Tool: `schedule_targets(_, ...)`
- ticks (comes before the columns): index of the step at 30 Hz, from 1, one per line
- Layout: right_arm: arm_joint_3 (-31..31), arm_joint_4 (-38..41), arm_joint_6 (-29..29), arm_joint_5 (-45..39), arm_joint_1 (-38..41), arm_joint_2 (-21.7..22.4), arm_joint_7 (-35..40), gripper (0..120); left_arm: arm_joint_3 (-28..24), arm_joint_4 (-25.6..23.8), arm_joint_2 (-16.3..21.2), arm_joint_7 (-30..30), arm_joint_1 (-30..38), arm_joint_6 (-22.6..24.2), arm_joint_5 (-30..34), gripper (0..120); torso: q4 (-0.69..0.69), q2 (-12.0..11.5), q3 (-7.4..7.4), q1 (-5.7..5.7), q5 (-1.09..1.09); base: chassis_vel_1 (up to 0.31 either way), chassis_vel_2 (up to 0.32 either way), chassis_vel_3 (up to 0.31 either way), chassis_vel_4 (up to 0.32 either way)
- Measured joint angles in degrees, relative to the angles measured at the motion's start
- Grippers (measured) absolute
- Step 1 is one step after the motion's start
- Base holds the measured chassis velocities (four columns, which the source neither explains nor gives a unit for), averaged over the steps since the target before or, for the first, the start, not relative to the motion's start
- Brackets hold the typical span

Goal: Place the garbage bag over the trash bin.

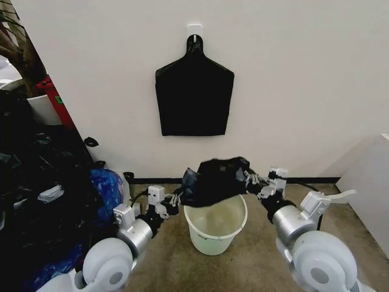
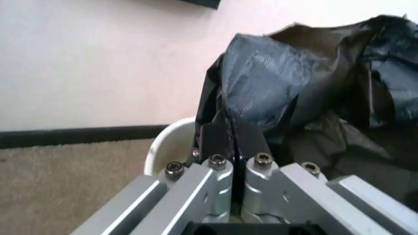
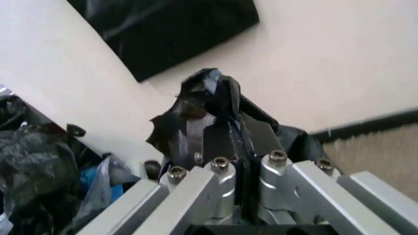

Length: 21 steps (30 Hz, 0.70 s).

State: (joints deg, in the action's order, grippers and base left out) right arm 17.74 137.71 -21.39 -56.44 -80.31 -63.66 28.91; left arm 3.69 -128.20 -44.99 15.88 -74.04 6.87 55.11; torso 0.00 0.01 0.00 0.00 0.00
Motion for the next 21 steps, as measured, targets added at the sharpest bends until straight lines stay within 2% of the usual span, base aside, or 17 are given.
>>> schedule_targets(10, -0.4, -4.0, 0.5, 2.2, -2.6, -3.2, 0.1, 0, 0.8, 1.8, -3.6, 2.7, -4.7, -3.8, -5.8, 0, 0.00, 0.0, 0.00, 0.00, 0.00, 0.000, 0.000, 0.000, 0.000)
schedule_targets(14, 0.1, -2.3, 1.8, 3.4, -6.3, -3.9, 2.6, 0, 2.2, 0.4, -6.4, 4.9, -10.2, -7.2, -10.7, 0, 0.00, 0.0, 0.00, 0.00, 0.00, 0.000, 0.000, 0.000, 0.000)
schedule_targets(21, 0.2, -1.5, 1.9, 2.6, -10.3, -5.5, 4.4, 0, 2.1, -0.1, -8.2, 4.9, -16.2, -9.0, -14.7, 0, 0.00, 0.0, 0.00, 0.00, 0.00, 0.000, 0.000, 0.000, 0.000)
